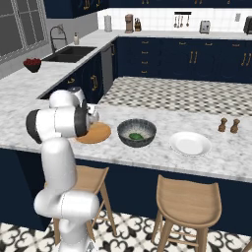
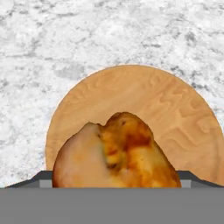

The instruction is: Pick the chicken drumstick and broccoli from their plates and place them in the bowl. Then put the bowl in the fridge.

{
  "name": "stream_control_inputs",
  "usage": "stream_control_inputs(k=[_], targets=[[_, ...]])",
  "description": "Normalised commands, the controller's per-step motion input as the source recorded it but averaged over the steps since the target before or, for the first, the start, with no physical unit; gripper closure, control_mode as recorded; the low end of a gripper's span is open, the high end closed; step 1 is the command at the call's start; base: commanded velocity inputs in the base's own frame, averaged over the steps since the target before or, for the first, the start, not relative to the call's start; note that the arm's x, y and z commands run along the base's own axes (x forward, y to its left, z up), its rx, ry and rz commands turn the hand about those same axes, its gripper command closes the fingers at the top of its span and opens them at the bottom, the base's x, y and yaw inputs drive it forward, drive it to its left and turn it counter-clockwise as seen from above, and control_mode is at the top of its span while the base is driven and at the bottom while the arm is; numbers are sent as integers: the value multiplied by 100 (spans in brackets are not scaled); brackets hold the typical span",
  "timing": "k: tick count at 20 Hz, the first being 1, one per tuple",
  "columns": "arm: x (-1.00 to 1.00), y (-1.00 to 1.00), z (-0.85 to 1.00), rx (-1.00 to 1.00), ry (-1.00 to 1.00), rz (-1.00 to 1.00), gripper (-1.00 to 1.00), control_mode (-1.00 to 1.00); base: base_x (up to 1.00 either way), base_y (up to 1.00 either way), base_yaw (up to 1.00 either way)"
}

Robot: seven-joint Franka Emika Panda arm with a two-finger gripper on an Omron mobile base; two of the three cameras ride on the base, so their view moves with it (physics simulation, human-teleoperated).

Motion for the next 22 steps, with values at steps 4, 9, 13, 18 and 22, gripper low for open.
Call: stream_control_inputs(k=[4,9,13,18,22], targets=[[-51,-63,78,0,-1,0,100,-100,0,0,0],[-39,-91,67,0,1,-2,100,-100,0,0,0],[-14,-100,36,0,12,-7,100,-100,0,0,0],[11,-100,0,0,19,-10,100,-100,0,0,0],[26,-91,-1,0,10,-6,100,-100,0,0,0]])
